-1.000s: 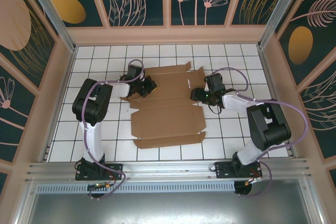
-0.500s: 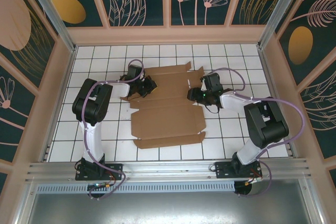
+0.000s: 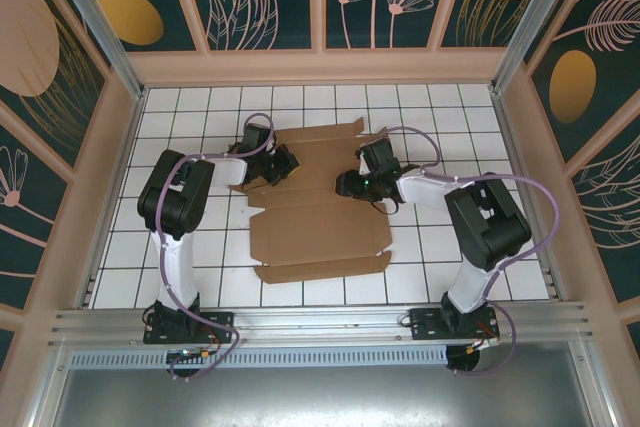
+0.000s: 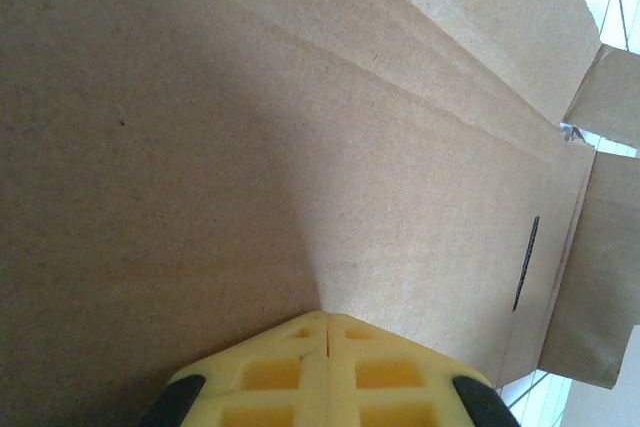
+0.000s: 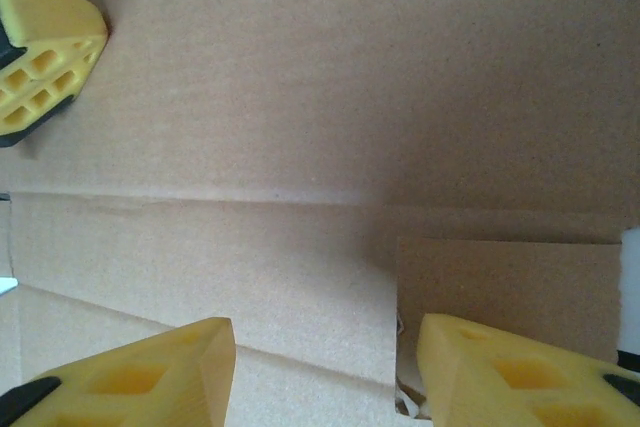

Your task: Fold the paper box

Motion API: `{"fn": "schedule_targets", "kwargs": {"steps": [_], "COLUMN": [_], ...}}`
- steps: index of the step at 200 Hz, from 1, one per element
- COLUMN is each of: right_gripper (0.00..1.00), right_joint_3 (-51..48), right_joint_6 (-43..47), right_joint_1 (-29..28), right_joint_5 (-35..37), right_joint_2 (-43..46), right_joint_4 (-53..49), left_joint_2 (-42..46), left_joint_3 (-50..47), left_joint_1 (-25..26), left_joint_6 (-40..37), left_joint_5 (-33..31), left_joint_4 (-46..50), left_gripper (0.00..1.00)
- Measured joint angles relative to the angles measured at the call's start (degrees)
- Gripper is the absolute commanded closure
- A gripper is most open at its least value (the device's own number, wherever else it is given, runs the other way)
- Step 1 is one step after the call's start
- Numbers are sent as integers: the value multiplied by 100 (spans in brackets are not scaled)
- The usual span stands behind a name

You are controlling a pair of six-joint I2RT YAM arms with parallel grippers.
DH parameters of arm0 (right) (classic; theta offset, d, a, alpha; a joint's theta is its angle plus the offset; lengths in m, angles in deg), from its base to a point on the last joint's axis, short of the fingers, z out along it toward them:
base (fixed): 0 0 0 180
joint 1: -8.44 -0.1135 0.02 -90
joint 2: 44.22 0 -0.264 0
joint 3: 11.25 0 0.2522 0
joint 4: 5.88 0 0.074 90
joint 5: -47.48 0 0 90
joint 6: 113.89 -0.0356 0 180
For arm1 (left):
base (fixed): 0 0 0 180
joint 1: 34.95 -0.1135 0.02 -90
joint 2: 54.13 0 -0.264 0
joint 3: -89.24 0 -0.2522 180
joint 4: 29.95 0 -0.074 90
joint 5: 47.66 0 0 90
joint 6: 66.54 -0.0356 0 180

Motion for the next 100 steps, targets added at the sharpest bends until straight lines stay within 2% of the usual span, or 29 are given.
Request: {"fn": "schedule_targets", "kwargs": {"steps": [25,62,81,100], "right_gripper": [37,40,40,37], "right_joint_3": [7,409,560,610], "right_joint_6": [184,535,695,809], "right_joint_1": [-11,-17,-44,-127], "right_joint_5": [280,621,863,1064], "right_joint_2": [442,1207,1377,1340], "right_joint_4": [-166,-361,-330,-389], "left_joint_2": [0,20,72,243], "left_joint_3": [2,37,68,164], "left_joint_1": [0,0,0,0], "left_joint_6": [0,-26,-57,-153], "left_joint_5": [4,0,7,42], "left_joint_4": [0,70,212,426], "left_gripper": [100,100,93,84]}}
